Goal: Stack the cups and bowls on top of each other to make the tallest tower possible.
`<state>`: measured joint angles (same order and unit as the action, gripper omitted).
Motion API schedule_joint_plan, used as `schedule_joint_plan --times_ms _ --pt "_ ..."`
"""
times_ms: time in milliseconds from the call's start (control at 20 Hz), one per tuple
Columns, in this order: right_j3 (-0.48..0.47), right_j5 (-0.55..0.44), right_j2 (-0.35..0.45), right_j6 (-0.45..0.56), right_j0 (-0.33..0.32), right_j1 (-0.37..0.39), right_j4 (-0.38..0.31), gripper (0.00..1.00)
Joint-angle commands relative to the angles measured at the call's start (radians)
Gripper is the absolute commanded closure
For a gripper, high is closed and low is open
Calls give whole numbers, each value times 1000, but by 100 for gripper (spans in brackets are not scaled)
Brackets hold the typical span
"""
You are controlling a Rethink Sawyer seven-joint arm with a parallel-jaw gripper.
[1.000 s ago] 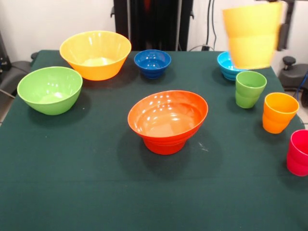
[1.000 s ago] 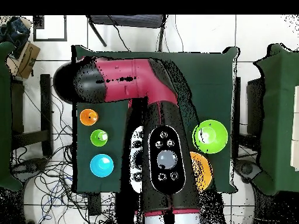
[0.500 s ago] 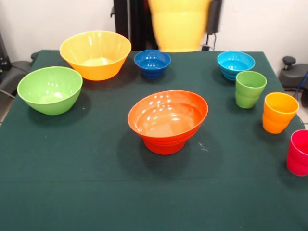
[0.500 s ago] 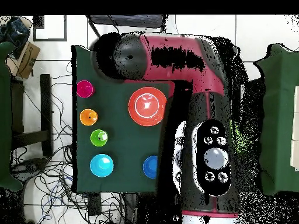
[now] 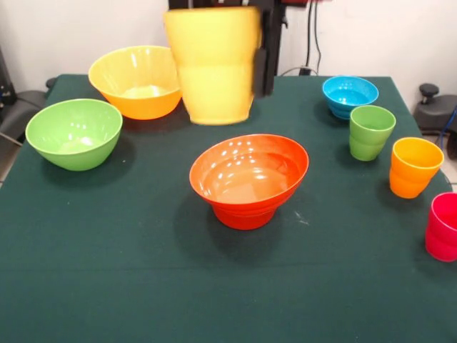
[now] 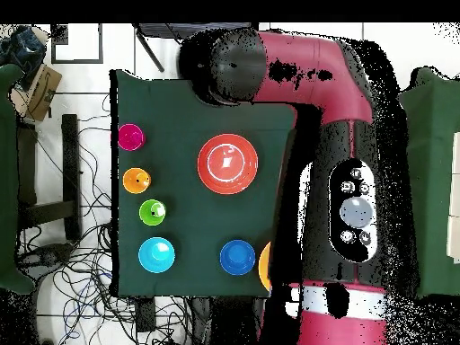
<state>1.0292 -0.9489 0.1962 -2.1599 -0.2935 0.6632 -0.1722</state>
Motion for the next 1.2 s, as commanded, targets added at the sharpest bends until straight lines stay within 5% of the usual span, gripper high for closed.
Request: schedule_joint_plan --times_ms 50,700,900,1200 --pt "-28 -177 95 251 -9 -87 -42 100" --pt "7 -190 89 179 2 -90 -19 100" --pt "14 -89 86 165 12 -93 -40 100" --pt "19 -107 86 156 17 -97 -32 100"
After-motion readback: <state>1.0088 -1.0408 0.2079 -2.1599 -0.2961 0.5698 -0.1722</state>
